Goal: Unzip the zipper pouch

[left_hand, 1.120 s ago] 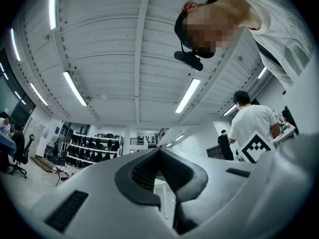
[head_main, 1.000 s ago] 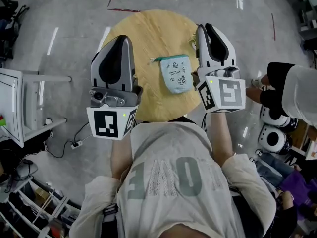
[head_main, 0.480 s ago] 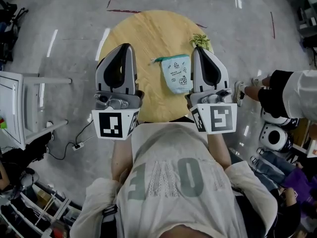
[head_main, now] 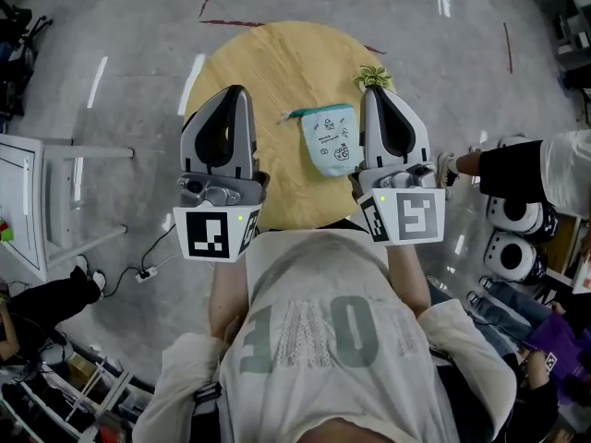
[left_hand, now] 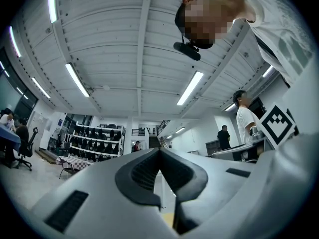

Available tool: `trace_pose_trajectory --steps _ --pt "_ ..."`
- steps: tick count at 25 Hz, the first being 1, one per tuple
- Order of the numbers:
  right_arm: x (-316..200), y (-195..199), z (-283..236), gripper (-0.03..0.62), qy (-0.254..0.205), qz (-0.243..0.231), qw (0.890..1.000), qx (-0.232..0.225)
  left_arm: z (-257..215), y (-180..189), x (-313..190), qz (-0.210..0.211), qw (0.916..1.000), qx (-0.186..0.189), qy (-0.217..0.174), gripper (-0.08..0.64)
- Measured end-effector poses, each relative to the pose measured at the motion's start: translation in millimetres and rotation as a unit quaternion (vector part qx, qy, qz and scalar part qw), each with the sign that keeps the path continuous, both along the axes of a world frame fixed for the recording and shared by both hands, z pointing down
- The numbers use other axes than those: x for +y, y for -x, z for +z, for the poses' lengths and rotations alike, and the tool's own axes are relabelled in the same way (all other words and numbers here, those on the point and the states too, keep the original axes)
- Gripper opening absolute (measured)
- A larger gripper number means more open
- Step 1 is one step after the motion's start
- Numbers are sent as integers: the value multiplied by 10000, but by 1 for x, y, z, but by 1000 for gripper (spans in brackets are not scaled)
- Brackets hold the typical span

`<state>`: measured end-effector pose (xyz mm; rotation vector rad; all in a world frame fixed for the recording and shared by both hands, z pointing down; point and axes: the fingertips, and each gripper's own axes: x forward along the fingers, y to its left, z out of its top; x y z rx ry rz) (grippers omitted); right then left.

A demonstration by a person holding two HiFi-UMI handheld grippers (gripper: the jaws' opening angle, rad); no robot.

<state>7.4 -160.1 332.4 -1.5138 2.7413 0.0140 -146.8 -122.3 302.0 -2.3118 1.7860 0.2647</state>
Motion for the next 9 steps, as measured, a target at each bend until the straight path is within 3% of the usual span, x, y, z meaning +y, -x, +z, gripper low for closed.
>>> trace_pose_trajectory --steps 9 --pt "-6 -8 5 29 110 78 9999 -37 4 4 -4 -37 10000 22 68 28"
